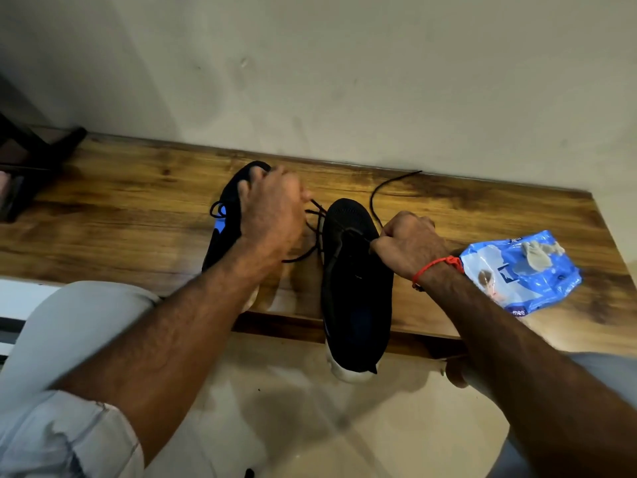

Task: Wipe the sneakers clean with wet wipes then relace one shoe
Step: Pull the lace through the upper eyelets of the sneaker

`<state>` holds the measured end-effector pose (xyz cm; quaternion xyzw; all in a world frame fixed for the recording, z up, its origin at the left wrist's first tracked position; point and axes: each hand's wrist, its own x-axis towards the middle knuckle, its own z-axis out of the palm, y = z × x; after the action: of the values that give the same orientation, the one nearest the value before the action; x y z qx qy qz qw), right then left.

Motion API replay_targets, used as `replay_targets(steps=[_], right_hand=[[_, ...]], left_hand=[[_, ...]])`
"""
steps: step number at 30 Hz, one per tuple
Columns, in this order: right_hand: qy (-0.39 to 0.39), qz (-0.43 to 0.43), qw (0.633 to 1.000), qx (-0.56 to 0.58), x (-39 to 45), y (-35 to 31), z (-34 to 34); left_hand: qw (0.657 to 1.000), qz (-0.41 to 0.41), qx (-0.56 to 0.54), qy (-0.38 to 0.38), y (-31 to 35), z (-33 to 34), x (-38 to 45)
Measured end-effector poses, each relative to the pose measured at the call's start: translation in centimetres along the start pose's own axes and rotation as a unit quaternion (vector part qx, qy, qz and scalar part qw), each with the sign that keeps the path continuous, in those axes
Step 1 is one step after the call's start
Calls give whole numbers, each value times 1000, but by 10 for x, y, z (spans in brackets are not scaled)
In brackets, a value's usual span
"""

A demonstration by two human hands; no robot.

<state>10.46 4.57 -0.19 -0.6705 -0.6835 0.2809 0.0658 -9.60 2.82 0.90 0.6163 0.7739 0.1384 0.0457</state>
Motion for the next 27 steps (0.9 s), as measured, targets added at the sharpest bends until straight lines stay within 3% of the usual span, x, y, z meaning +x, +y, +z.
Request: replay_targets(steps=[3, 6, 8, 10, 12, 15, 18, 21, 27], right_hand=[[-4, -7, 1000, -3, 0, 1, 3], [-5, -4, 1000, 0, 1, -1, 3], [-5, -7, 1000, -12, 0, -2, 1], [0, -9, 1000, -18, -2, -1, 0], [4, 0, 1000, -21, -2, 1, -1], [1, -3, 1000, -6, 1, 5, 0], [3, -22, 1000, -9, 0, 4, 2], [9, -32, 999, -13, -1, 0, 4], [-3, -32, 999, -32, -1, -4, 10]], left_hand=[[1000, 21, 12, 15, -8, 1, 1], [984, 160, 24, -75, 10, 14, -19], [974, 189, 58, -106, 16, 24, -26], [987, 145, 38, -66, 10, 18, -19], [998, 54, -9, 28, -3, 2, -2], [992, -18, -66, 109, -25, -16, 15], [993, 65, -94, 26, -10, -6, 0], [984, 161, -22, -74, 13, 23, -24], [978, 167, 62, -110, 16, 39, -25]])
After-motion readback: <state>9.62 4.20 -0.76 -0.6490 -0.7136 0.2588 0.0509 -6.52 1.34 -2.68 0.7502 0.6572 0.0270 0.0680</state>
